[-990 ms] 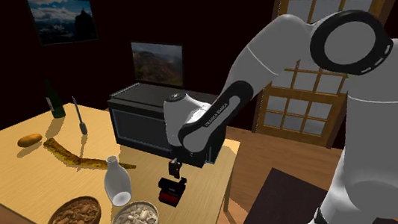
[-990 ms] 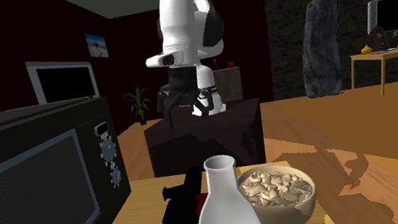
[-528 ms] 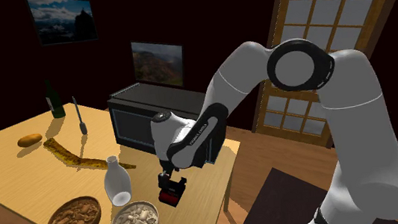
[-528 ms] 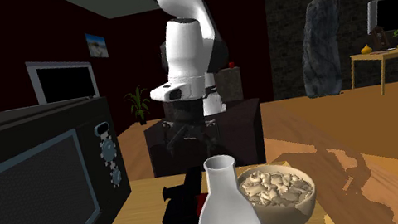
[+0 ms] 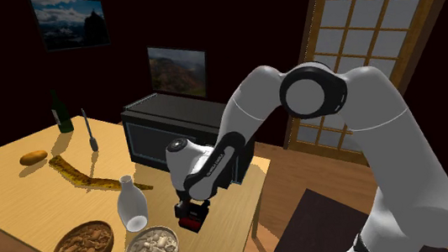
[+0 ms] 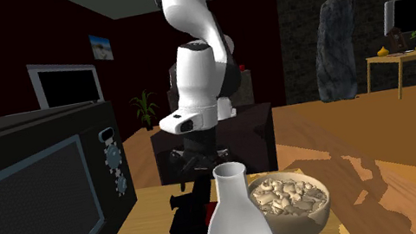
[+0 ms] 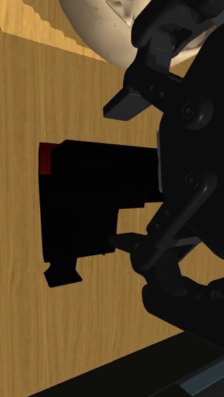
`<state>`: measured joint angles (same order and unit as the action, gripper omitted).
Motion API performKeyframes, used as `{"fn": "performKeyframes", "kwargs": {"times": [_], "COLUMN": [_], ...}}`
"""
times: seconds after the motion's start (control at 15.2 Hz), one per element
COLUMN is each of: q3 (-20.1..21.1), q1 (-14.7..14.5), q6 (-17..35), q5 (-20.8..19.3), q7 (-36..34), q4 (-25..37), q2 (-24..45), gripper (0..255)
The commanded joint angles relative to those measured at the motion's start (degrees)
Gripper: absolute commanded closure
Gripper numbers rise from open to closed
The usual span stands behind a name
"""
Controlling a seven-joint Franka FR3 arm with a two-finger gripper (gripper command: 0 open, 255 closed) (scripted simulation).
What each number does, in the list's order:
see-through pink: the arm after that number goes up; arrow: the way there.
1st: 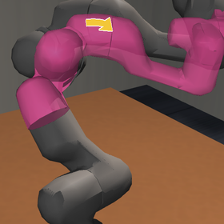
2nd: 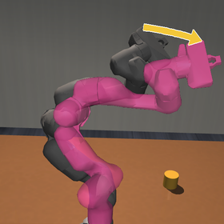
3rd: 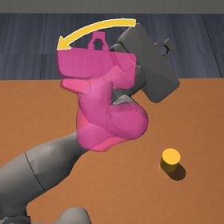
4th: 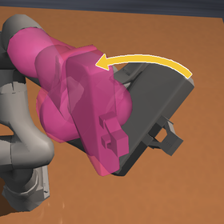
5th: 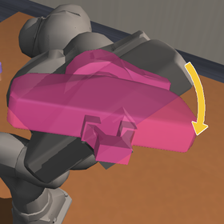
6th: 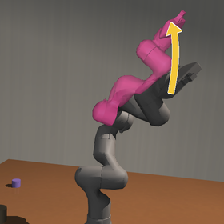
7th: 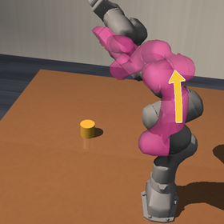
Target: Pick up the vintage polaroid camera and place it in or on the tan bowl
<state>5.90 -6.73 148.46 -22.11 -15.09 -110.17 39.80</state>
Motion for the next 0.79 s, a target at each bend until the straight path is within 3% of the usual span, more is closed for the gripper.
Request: {"fn": "performKeyframes", "kwargs": {"times": [0.0, 0.53, 0.59, 0.73], "q3": [-0.48, -0.48, -0.48, -0.48], "q1": [-0.17, -0.17, -0.17, -0.17], "q6": [1.15, 1.14, 1.14, 1.14], "q5": [-0.43, -0.42, -0.42, -0.42], "q7": [-0.28, -0.28, -0.28, -0.28], "q4": [0.72, 0.72, 0.72, 0.72], "q2": [1.8, 1.8, 1.8, 1.8], "gripper": [0, 0, 255, 255]}}
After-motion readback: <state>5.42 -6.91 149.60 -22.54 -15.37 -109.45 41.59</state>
